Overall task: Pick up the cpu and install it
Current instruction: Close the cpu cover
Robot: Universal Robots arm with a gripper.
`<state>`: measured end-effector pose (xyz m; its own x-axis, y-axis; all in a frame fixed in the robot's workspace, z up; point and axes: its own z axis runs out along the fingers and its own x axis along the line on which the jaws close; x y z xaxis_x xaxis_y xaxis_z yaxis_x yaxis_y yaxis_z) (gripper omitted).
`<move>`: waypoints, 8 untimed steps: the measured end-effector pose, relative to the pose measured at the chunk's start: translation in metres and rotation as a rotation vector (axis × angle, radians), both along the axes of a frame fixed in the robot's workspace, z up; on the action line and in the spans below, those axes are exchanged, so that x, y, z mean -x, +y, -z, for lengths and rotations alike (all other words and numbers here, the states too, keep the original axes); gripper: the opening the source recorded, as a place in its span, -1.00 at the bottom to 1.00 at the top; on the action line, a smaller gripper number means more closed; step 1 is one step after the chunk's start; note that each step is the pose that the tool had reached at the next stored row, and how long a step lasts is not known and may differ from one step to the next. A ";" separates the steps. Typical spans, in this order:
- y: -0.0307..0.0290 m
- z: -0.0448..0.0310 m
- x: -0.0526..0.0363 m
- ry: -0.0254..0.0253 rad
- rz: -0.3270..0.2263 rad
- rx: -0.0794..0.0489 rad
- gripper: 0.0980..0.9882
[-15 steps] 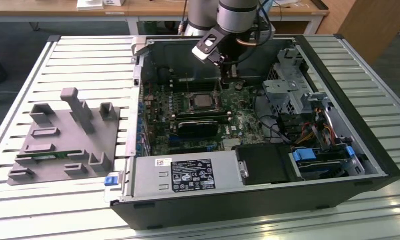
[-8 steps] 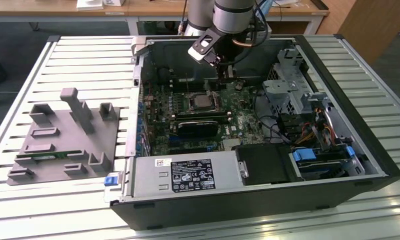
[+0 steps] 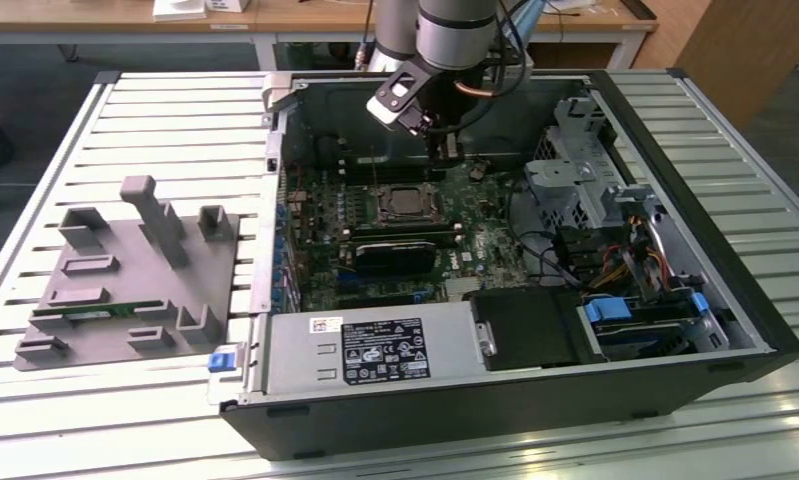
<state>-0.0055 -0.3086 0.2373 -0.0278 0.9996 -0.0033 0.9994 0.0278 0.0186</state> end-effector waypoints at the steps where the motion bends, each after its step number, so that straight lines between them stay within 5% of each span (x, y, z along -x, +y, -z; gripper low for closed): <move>1: 0.0000 0.0005 0.0009 0.0001 0.000 0.000 -0.98; 8: -0.0001 0.0026 0.0057 0.0015 0.000 0.000 -0.98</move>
